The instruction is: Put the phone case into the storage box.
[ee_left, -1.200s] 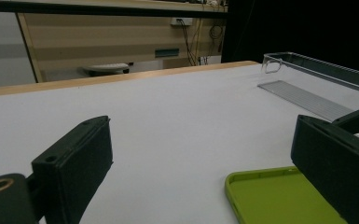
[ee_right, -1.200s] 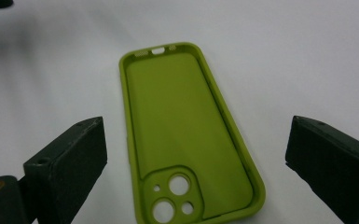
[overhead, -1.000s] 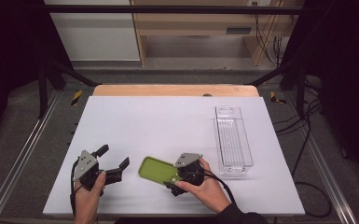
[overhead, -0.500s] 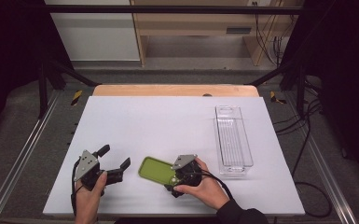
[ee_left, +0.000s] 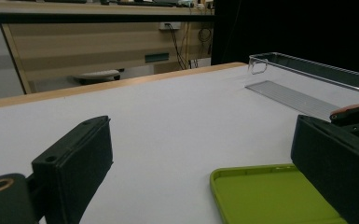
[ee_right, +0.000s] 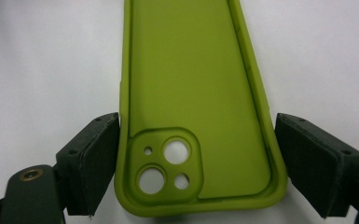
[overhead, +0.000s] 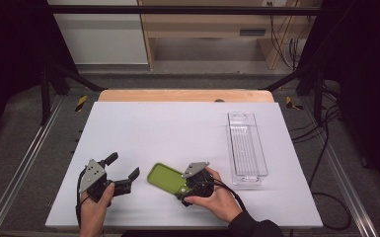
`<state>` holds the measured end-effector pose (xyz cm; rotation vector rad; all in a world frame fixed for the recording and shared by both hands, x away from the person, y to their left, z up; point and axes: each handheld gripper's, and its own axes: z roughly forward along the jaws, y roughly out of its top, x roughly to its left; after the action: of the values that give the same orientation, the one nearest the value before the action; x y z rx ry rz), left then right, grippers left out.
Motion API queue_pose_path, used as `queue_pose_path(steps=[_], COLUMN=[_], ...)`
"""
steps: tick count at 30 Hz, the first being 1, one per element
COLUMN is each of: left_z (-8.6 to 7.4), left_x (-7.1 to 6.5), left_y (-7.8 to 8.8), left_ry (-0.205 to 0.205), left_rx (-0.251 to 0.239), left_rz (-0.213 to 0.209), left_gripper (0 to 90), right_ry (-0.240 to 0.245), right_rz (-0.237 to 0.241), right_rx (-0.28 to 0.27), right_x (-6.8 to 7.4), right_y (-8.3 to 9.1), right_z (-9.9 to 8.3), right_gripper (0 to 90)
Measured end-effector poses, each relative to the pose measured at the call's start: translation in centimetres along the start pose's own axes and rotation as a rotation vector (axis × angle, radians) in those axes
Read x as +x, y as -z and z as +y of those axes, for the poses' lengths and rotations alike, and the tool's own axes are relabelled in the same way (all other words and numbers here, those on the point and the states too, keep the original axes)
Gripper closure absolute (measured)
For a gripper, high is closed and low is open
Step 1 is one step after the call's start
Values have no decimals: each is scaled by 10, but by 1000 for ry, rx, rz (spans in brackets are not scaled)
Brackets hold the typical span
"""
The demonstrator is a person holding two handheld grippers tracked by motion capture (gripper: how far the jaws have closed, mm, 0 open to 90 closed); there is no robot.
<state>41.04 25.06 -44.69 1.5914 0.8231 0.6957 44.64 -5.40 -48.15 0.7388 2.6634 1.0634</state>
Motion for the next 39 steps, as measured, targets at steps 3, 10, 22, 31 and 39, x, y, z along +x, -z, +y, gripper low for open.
queue_pose_path(steps=[3, 10, 22, 31, 39], left_z=[0, 1, 3, 5, 3], left_x=[-5, -20, -48, -64, -70], left_y=[-3, -9, -17, -36, -44], left_ry=[-34, -137, -295, -428, -497], left_rx=[17, 44, 60, 90, 113], left_rz=[-5, -54, -65, -38, -17], left_gripper=[49, 42, 28, 40, 45], right_ry=[-4, -30, -54, -46, -32], right_rz=[-19, -34, -35, -41, -35], right_rx=[6, 44, 34, 53, 89], right_x=[-1, -10, -20, -25, -26], right_y=[5, 16, 45, 59, 62], right_z=[8, 24, 44, 61, 64], right_gripper=[171, 173, 173, 173, 173])
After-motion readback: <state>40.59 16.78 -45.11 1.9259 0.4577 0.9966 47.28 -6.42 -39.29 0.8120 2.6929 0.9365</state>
